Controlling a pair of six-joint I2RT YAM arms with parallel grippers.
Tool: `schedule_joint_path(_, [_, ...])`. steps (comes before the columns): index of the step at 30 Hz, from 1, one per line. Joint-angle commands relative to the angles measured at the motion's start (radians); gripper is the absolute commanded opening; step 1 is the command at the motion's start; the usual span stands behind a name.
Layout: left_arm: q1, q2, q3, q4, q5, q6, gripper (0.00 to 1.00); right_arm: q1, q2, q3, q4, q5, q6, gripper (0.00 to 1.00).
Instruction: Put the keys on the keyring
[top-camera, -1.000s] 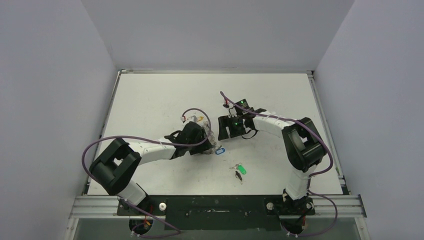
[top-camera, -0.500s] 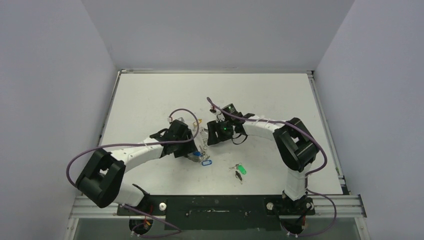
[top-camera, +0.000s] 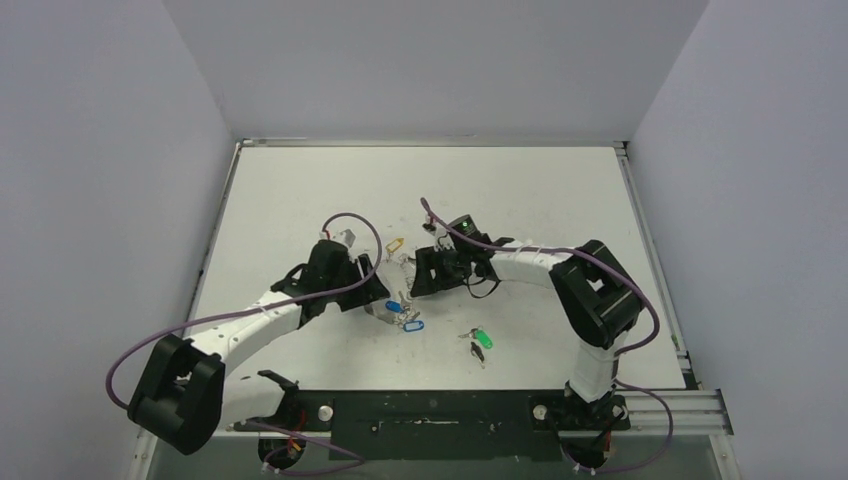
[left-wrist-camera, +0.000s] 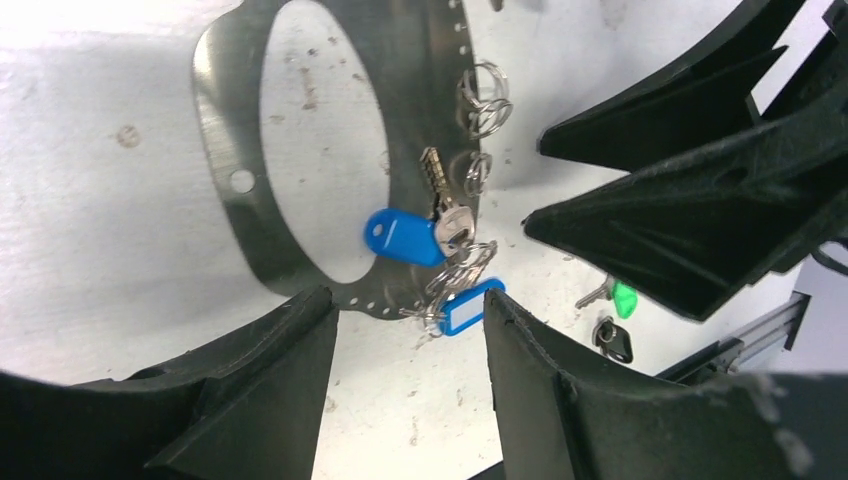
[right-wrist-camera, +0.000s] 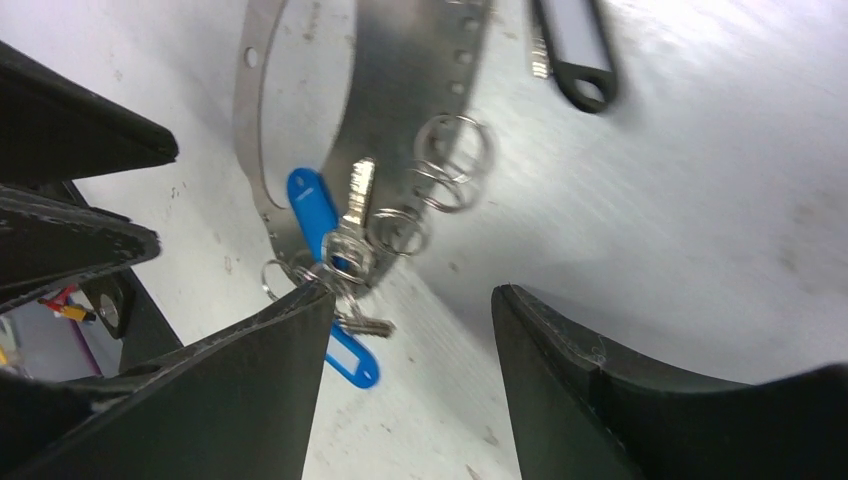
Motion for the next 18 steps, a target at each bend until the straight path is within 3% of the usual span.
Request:
schedule_joint_path(1, [0.005,0.035,0.025,0.127,0.069,0.03,0.52,-0.105,-0.034,-0.079,-0.096,0.04,-0.001,0.62])
schedule_joint_path(10, [-0.041,0.249,0.121,0.29,0.131,0.008,0.44,-0.2,-0.081,-0.136,-0.117,0.01,-0.026,0.62])
schedule_joint_path(18, [-0.063,0.352,0.196,0.308,0.102,0.023,0.37,-0.204,-0.083,-0.164,-0.112,0.016,-0.025,0.62])
